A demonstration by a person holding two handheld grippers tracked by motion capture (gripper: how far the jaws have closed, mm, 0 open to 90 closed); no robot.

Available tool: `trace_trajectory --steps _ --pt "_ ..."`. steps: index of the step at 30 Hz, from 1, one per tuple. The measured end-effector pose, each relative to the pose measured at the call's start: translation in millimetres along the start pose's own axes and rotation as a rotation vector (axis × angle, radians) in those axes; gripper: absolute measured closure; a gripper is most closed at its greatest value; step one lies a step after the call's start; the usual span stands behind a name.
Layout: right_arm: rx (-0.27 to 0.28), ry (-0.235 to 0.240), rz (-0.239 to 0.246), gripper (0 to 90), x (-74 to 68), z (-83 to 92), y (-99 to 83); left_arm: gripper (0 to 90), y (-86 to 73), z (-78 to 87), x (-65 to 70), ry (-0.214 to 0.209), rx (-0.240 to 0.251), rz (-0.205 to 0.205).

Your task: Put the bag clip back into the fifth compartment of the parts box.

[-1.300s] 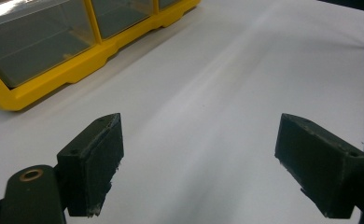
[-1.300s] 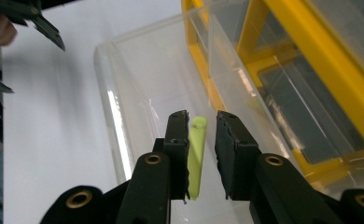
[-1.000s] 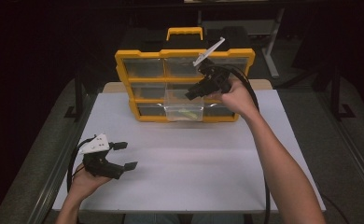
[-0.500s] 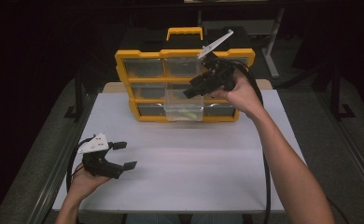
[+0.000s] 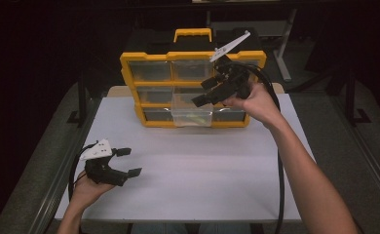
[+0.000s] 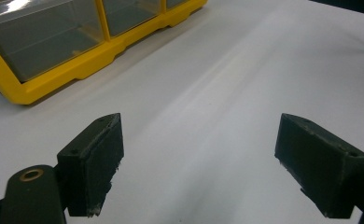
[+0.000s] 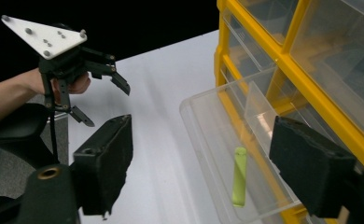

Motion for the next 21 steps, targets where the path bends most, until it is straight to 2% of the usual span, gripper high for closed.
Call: trace_trajectory --steps 6,8,11,15,18,21 --pt "0.004 0.002 0.002 16.0 -5.3 0.8 -3.8 15.6 0.8 0.0 -0.7 -0.004 -0.003 -0.013" --pt "0.007 0.002 0.008 14.6 -7.8 0.1 -5.9 15.6 1.2 -0.7 0.4 -0.007 -0.002 0.001" --pt "0.003 0.007 0.009 13.5 -11.3 -1.4 -9.2 15.6 1.4 -0.8 0.8 -0.007 0.000 0.000" --pt "-0.008 0.012 0.024 13.6 -16.0 -4.5 -14.0 15.6 1.4 -1.2 0.5 -0.008 -0.005 0.005" --pt "-0.016 0.008 0.038 13.6 -20.4 -6.4 -18.0 15.7 1.7 -2.4 -0.3 -0.010 -0.003 -0.009" --pt "-0.013 0.013 0.053 13.6 -25.9 -8.2 -22.4 15.6 2.3 -2.9 0.7 -0.012 -0.003 0.002"
Point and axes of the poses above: each handheld gripper's, and its own axes: z roughly backward along the jaws, y roughly out of its top, x roughly to its right, the point moved 3 cm from there along -z, roughly forward along the jaws, and after that the axes turned 15 degrees about -z, right-handed, at the moved point
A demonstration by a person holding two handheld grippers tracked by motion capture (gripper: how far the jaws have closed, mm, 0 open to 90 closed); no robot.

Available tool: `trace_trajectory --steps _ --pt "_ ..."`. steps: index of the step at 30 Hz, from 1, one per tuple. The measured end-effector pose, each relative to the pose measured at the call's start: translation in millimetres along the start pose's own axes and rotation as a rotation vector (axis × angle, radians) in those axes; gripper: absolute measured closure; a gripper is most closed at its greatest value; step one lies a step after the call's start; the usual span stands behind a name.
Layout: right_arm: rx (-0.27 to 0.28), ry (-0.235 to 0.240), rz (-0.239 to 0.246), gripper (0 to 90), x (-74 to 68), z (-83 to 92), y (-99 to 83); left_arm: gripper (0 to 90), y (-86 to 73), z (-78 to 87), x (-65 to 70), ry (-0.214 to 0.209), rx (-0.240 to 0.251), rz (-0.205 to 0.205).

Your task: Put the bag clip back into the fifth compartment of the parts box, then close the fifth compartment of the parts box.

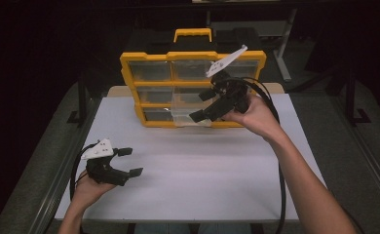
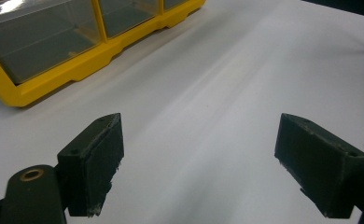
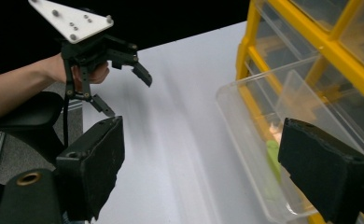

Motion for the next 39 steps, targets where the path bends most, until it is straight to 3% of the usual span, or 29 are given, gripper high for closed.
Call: trace_trajectory --steps 14,20,39 --pt "-0.034 0.050 0.021 15.2 -14.6 -17.7 -19.4 15.6 -0.9 -5.7 0.2 -0.019 0.008 0.001" --pt "-0.057 0.049 0.028 23.6 -16.3 -22.5 -27.9 15.6 -0.5 -4.5 1.1 -0.018 0.016 0.007" --pt "-0.136 0.085 0.052 63.9 -13.5 -42.3 -47.7 15.6 1.7 -3.1 1.6 -0.010 0.002 0.002"
Point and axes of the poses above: each handheld gripper's, and its own axes: z roughly backward along the jaws, y roughly out of its top, x roughly to its right, the point moved 3 cm from there along -z, roughly forward along the jaws, and after that the axes turned 15 degrees about -z, right-handed, at the moved point
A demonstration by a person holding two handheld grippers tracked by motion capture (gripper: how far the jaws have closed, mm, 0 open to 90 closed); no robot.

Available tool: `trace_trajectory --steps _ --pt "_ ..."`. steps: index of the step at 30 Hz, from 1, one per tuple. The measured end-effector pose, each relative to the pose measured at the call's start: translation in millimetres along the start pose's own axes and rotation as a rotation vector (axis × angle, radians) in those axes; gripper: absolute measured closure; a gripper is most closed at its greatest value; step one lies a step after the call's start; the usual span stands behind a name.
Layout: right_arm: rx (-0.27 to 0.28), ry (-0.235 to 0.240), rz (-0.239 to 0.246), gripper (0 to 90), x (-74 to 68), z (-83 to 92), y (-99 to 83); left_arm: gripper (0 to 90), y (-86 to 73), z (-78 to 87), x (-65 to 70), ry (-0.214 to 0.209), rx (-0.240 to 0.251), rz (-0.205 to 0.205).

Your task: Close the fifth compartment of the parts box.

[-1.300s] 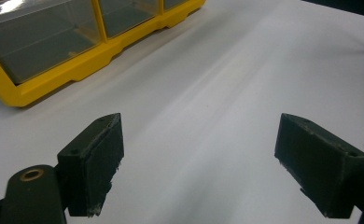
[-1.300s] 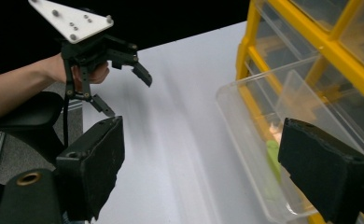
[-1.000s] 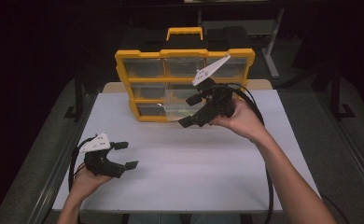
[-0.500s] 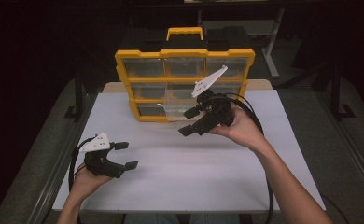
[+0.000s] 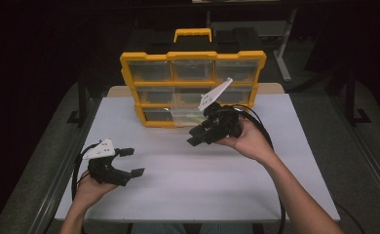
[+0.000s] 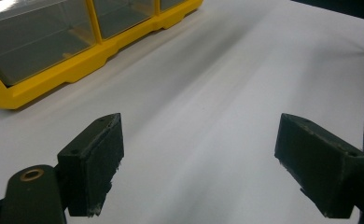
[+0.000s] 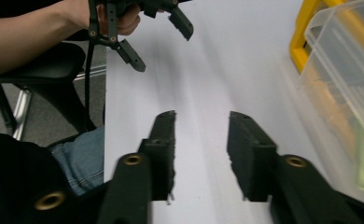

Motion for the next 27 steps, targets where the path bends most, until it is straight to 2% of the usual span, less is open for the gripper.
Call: trace_trajectory --steps 3,10,13,15,18,21,22,23,24,27 --pt "-0.006 -0.003 0.005 69.2 1.7 -4.0 -0.8 15.6 -0.2 0.1 -0.1 0.000 -0.001 0.000" --pt "0.000 -0.025 -0.018 79.8 10.1 -8.6 -1.7 15.6 -0.1 1.5 -1.1 0.001 0.008 0.002" --pt "0.017 -0.056 -0.024 85.8 15.1 -8.5 -1.1 15.7 -1.4 0.8 -2.0 -0.002 0.002 -0.013" --pt "0.027 -0.085 -0.029 88.5 19.1 -9.3 -0.9 15.8 -2.2 0.1 -1.1 -0.003 0.002 -0.002" --pt "0.038 -0.101 -0.045 88.7 25.2 -11.9 0.0 15.8 -2.1 2.1 -1.9 -0.002 0.000 -0.010" --pt "0.041 -0.122 -0.034 88.7 29.9 -15.6 1.5 15.8 -1.1 3.2 -2.3 0.003 0.007 -0.007" --pt "0.025 -0.128 -0.055 88.7 29.2 -15.8 1.1 15.8 -0.9 3.4 -2.3 0.003 0.007 -0.009" --pt "0.023 -0.135 -0.057 88.7 29.8 -16.3 1.4 15.8 -0.8 3.6 -2.2 0.003 0.005 -0.010" --pt "0.027 -0.139 -0.044 88.7 31.2 -16.9 2.2 15.8 -0.8 3.7 -2.1 0.003 0.003 -0.011" --pt "0.030 -0.154 -0.046 88.8 34.0 -16.6 3.5 15.8 -0.6 3.3 -1.5 0.001 0.005 -0.010"
Point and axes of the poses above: each handheld gripper's, and its own axes: z roughly backward along the jaws, y roughly out of its top, x roughly to its right, the point moved 3 cm from there along -z, roughly forward along the jaws, and after that the axes turned 15 degrees about -z, right-handed, at the moved point
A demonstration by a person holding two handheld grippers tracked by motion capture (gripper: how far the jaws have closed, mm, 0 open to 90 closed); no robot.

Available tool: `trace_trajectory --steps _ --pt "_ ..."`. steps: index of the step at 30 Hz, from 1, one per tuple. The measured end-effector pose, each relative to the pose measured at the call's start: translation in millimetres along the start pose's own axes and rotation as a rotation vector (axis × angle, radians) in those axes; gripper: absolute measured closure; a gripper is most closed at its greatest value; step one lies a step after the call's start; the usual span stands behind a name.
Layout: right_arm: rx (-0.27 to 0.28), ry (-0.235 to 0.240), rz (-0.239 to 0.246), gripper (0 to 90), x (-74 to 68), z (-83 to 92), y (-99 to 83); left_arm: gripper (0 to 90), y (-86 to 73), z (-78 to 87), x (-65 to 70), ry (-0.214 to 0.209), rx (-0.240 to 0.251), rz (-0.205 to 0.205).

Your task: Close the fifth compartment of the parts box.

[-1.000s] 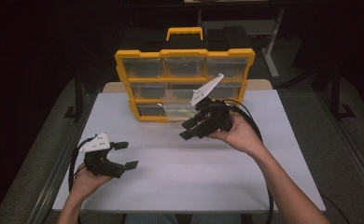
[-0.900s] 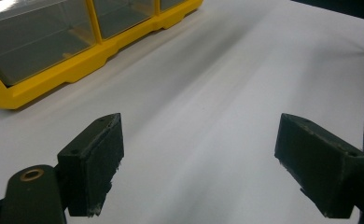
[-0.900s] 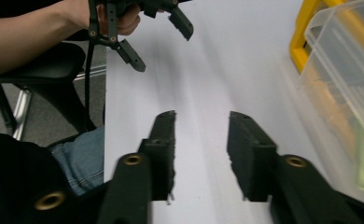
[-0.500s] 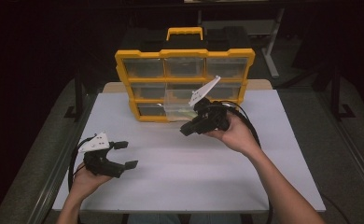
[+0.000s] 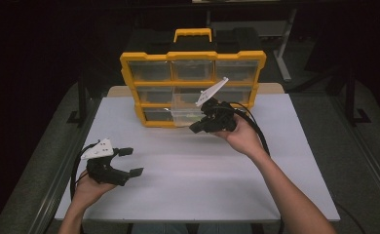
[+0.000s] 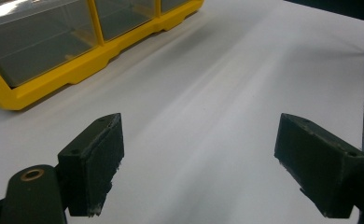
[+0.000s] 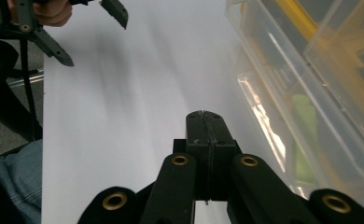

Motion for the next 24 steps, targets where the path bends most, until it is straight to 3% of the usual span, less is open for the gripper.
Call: trace_trajectory --steps 24 --pt "0.003 -0.068 0.015 88.8 7.3 1.4 15.6 15.8 1.0 -0.4 1.3 0.002 0.006 0.006"
Point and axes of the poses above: each handheld gripper's, and its own axes: z roughly backward along the jaws, y roughly out of its top, x roughly to its right, the point moved 3 cm from there along -z, roughly forward along the jaws, and after that the axes turned 15 degrees about -z, right-handed, at the moved point
